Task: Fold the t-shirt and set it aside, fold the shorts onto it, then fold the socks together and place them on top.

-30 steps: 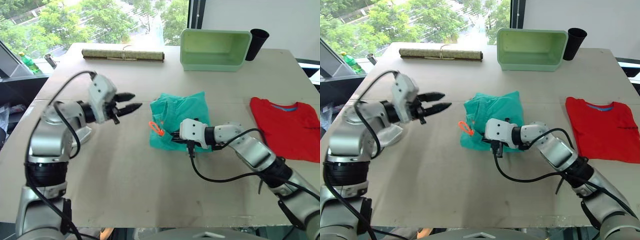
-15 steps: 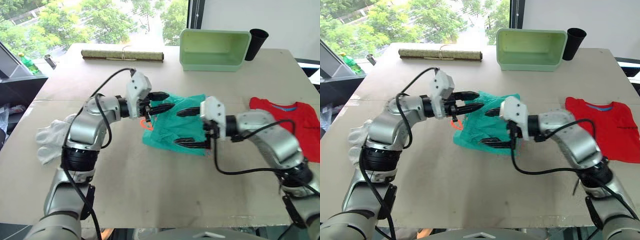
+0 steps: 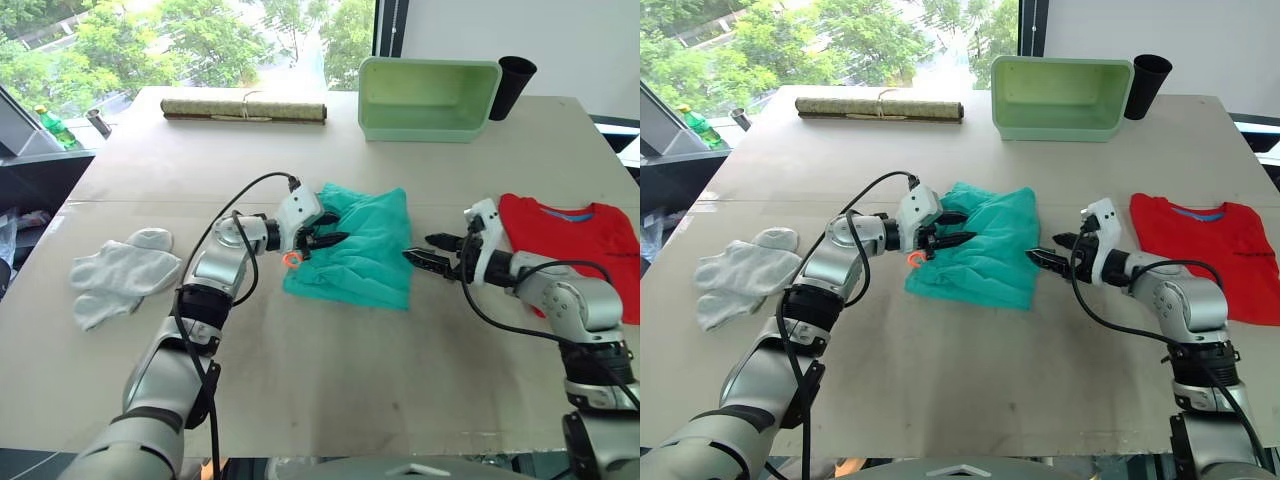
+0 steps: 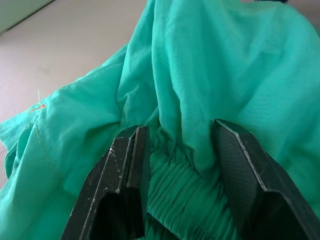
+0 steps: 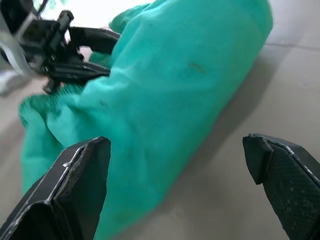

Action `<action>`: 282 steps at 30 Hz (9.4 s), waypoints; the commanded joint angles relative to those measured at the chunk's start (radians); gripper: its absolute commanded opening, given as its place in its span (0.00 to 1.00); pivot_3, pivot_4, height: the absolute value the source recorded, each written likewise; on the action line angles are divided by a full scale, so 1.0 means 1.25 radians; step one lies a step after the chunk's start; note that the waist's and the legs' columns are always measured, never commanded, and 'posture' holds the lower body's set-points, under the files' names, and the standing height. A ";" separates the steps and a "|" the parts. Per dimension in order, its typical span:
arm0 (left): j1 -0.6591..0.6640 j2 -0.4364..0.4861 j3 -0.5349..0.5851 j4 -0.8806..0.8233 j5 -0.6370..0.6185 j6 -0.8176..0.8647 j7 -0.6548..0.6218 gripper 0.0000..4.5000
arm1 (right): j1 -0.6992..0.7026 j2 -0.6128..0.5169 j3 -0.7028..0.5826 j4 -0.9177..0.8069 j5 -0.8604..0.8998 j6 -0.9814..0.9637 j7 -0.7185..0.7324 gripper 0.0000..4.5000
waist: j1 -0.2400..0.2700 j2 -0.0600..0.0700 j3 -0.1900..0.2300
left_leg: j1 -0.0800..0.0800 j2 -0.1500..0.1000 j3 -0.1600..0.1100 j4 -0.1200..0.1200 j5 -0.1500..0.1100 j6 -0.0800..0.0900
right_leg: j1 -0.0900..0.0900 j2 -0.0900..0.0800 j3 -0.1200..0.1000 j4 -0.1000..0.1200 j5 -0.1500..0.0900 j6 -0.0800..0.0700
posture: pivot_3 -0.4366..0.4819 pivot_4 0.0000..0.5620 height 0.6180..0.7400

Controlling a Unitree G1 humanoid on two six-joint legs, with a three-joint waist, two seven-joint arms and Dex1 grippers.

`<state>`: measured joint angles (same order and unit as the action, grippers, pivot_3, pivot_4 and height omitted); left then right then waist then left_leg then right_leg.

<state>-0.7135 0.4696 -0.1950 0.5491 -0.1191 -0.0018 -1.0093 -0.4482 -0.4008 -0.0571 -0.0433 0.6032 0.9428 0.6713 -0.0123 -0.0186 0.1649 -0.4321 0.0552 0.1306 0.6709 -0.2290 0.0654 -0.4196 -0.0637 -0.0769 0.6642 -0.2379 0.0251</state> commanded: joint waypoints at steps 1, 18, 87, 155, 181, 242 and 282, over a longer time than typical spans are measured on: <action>-0.001 0.000 0.013 0.021 0.015 -0.029 0.003 0.49 | -0.049 0.049 -0.003 0.049 0.022 0.033 -0.025 0.99 | 0.000 0.000 0.000 | 0.000 0.000 0.000 0.000 0.000 0.000 | 0.000 0.000 0.000 0.000 0.000 0.000 | 0.48 0.27 1.00; 0.022 0.006 0.049 -0.012 -0.003 -0.022 -0.002 0.49 | -0.093 0.106 -0.013 0.090 0.009 0.043 -0.061 0.03 | -0.002 0.000 0.000 | 0.000 0.000 0.000 0.000 0.000 0.000 | 0.000 0.000 0.000 0.000 0.000 0.000 | 0.48 0.27 1.00; 0.568 0.247 0.506 -0.592 -0.136 0.283 0.257 0.49 | 0.074 -0.285 -0.140 -0.206 0.111 -0.288 0.329 0.99 | 0.004 0.008 0.005 | 0.001 0.000 0.000 -0.001 0.000 -0.001 | 0.001 -0.006 0.004 -0.001 -0.001 0.001 | 0.48 0.27 1.00; 0.241 -0.063 -0.076 -0.549 -0.082 0.366 0.161 0.99 | 0.460 -0.279 -0.177 -0.407 0.003 -0.391 0.162 1.00 | 0.021 0.011 -0.004 | 0.001 -0.001 -0.003 0.001 -0.003 0.005 | 0.004 -0.003 0.000 -0.003 0.000 -0.001 | 0.48 0.27 1.00; -0.144 -0.047 0.056 0.149 -0.068 0.230 0.001 0.99 | 0.308 -0.183 -0.022 -0.394 0.000 -0.378 0.123 1.00 | 0.021 0.006 -0.001 | 0.000 -0.001 -0.003 0.001 -0.001 0.002 | 0.004 -0.001 -0.004 -0.003 -0.001 0.001 | 0.48 0.27 1.00; -0.013 0.076 0.038 -0.258 0.021 -0.279 -0.148 0.01 | 0.269 -0.197 -0.093 -0.305 -0.001 -0.420 0.117 1.00 | 0.025 0.002 0.002 | 0.000 0.000 -0.002 0.002 -0.001 0.001 | 0.003 -0.001 -0.003 -0.001 0.000 0.000 | 0.48 0.27 1.00; 0.055 0.147 -0.007 -0.080 0.018 -0.518 -0.236 0.01 | 0.265 -0.209 -0.096 -0.298 -0.007 -0.417 0.129 1.00 | 0.020 0.002 0.002 | 0.000 0.000 -0.001 0.005 -0.004 0.007 | 0.004 -0.002 -0.003 -0.001 0.000 0.001 | 0.48 0.27 1.00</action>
<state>-0.6545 0.6407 -0.2070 0.4549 -0.1007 -0.6249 -1.3108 -0.1136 -0.6506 -0.1652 -0.3916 0.5911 0.4316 0.8265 0.0130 -0.0157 0.1669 -0.4324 0.0554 0.1290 0.6776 -0.2343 0.0740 -0.4142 -0.0655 -0.0810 0.6627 -0.2381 0.0266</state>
